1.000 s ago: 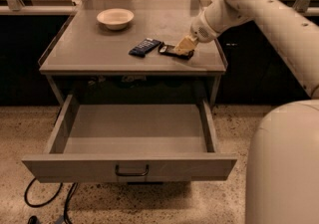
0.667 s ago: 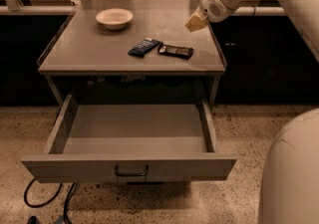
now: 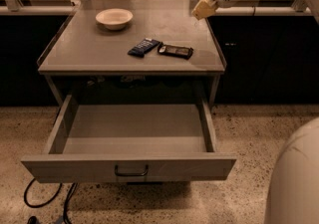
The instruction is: Place rxbar chocolate into top drawer
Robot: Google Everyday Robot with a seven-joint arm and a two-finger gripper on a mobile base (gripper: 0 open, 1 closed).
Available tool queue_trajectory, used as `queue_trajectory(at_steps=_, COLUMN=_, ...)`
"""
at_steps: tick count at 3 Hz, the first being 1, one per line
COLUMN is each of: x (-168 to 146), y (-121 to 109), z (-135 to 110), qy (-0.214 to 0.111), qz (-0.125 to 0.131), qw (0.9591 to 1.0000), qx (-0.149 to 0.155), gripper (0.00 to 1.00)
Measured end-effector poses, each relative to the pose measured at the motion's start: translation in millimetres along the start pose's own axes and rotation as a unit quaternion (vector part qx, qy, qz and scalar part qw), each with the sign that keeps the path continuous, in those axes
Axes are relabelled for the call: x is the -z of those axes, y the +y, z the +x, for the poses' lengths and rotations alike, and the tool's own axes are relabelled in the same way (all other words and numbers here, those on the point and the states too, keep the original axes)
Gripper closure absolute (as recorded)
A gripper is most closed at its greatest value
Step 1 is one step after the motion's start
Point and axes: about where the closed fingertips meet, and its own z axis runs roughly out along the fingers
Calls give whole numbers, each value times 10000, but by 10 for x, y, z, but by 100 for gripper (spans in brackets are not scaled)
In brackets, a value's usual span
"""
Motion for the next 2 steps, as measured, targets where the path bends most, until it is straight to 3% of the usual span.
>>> queue_trajectory(at_steps=2, x=-1, y=0, z=0, qy=0, qz=-1, qw=10000, qx=0, gripper=35)
